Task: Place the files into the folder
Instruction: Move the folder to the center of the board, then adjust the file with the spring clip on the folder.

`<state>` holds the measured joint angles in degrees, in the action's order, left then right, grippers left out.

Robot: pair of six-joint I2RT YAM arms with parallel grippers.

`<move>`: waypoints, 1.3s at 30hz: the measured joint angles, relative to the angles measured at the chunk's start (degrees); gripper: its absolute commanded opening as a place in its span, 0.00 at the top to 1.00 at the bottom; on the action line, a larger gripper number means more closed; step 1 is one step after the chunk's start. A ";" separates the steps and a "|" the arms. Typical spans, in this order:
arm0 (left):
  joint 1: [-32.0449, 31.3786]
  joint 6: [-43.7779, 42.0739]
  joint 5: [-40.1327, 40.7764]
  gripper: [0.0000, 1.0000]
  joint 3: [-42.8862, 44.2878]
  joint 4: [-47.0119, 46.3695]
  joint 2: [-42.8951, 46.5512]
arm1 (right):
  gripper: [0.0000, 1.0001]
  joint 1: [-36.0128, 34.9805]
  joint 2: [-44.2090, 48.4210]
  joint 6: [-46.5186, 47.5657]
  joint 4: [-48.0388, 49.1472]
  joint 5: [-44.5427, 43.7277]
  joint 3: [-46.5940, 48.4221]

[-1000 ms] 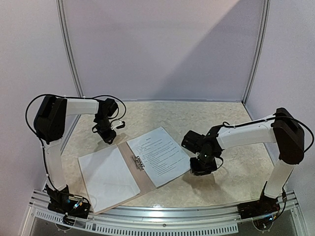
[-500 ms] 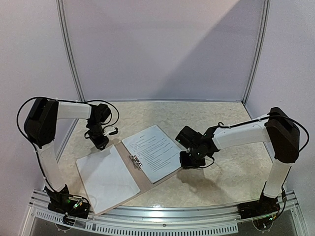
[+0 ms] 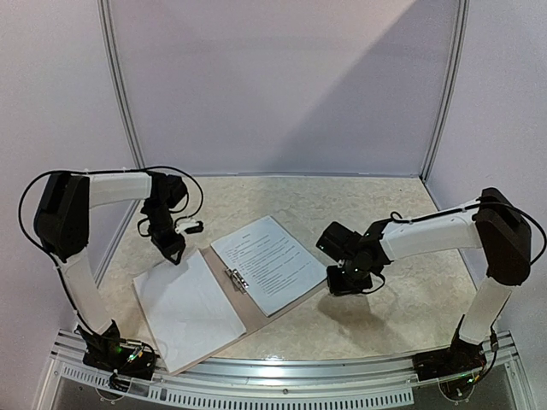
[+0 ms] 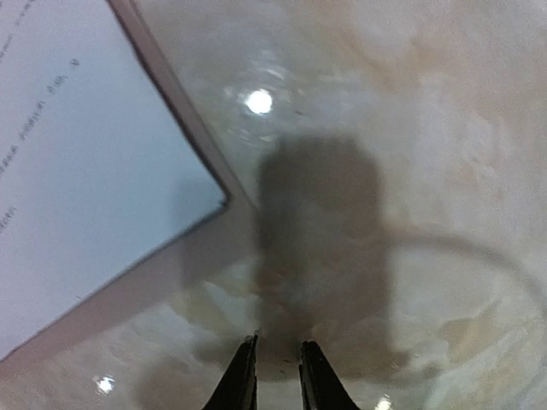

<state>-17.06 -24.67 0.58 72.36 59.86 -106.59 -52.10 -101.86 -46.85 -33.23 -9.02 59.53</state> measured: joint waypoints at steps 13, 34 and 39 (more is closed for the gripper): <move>-4.15 0.20 6.14 0.60 25.90 -6.05 -19.26 | 0.82 0.02 2.49 -0.28 -5.86 -4.00 0.33; -11.06 -2.43 10.16 0.61 22.95 -12.74 -20.11 | 0.78 0.04 -0.59 -0.33 -4.02 -2.82 2.60; -11.06 -2.75 10.16 0.61 22.40 -12.76 -19.74 | 0.78 0.20 -0.61 0.42 -5.07 -3.48 5.25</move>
<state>-28.12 -27.42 10.74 94.76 47.09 -126.32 -51.90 -102.48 -46.44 -38.30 -12.49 64.77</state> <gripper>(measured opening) 0.393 0.223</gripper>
